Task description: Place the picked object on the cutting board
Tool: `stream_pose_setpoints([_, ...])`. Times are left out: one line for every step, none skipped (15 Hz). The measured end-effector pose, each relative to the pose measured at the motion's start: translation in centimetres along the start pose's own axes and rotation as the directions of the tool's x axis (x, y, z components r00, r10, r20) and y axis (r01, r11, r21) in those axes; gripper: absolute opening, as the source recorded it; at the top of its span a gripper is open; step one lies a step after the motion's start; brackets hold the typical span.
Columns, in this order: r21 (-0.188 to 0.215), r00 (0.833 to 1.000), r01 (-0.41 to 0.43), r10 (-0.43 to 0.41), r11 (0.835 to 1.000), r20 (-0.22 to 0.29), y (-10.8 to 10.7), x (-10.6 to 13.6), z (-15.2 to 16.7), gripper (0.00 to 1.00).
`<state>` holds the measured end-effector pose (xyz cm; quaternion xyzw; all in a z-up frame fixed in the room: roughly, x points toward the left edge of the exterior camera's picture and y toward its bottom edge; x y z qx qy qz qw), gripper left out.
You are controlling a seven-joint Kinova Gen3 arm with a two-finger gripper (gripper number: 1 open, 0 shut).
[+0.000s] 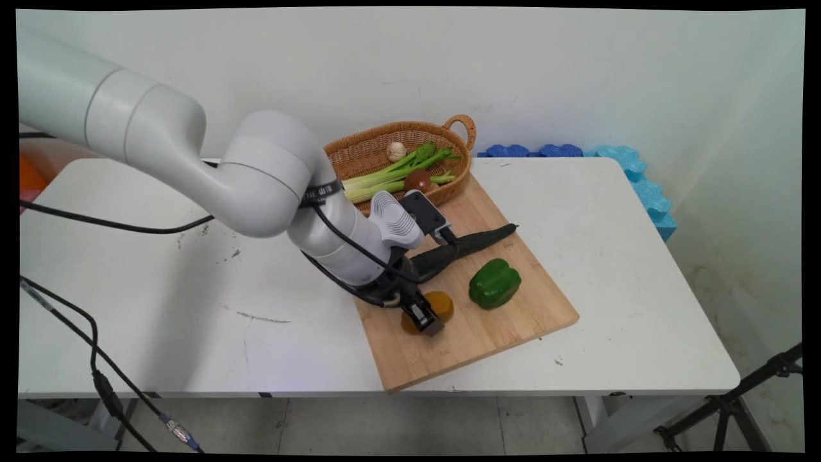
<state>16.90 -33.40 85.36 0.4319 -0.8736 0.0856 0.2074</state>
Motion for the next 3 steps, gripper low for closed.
stream_pose_setpoints([-0.002, 1.000, -0.003, 0.003, 1.000, -0.003, 0.05, -0.03, 0.13, 1.00])
stream_pose_setpoints([-0.004, 1.000, -0.006, 0.006, 1.000, -0.006, 0.09, -0.04, 0.21, 1.00])
stream_pose_setpoints([-0.008, 1.000, -0.010, 0.010, 1.000, -0.010, 0.12, 0.03, 0.18, 1.00])
